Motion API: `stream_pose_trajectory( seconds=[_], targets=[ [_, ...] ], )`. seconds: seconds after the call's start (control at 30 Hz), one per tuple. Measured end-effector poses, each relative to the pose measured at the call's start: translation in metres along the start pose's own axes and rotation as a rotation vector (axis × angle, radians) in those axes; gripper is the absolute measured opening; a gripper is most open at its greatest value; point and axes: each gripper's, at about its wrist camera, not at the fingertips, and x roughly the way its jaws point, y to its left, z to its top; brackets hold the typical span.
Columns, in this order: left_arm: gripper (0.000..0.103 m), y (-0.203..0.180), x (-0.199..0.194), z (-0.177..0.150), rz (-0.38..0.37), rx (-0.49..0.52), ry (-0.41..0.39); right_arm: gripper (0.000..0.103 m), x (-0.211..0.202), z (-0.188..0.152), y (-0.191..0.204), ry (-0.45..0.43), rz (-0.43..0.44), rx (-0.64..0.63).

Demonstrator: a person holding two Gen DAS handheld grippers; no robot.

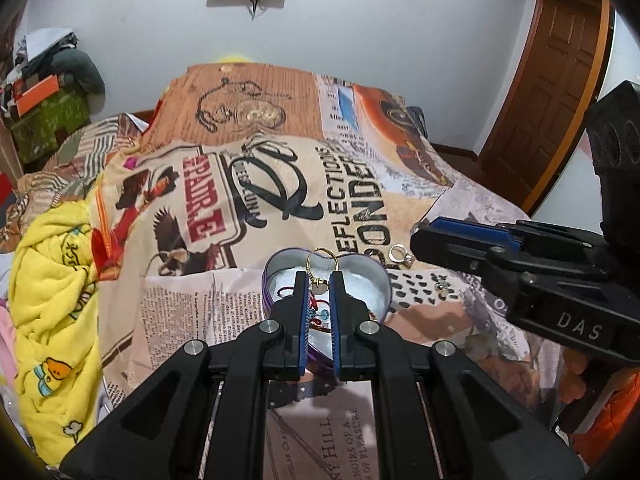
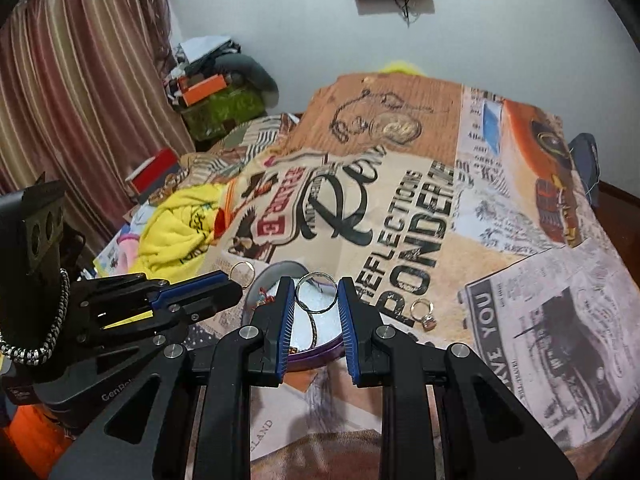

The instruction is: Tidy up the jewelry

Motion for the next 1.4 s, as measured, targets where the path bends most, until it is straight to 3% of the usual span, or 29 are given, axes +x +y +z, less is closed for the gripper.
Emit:
stream_pose_trajectory(
  seconds=[0.53, 0.93, 1.03, 1.1, 1.4],
  targets=[
    [0.008, 0.009, 0.025, 0.004, -0.036, 0.009, 0.033, 0.020, 0.041, -0.007, -0.005, 0.090, 0.001, -0.009],
    [0.008, 0.035, 0.009, 0.005, 0.040, -0.056, -0.008, 0.023, 0.050, -0.006, 0.003, 0.117, -0.035, -0.061],
    [0.017, 0.038, 0.006, 0.003, 0.057, -0.063, -0.005, 0.034, 0.049, -0.006, 0.004, 0.113, -0.051, -0.062],
    [0.029, 0.038, 0.004, 0.002, 0.066, -0.066, -0.008, 0.038, 0.046, -0.006, 0.005, 0.104, -0.059, -0.066],
    [0.030, 0.028, -0.012, 0.003, 0.077, -0.059, -0.021, 0.039, 0.023, -0.004, 0.005, 0.067, -0.088, -0.075]
  ],
)
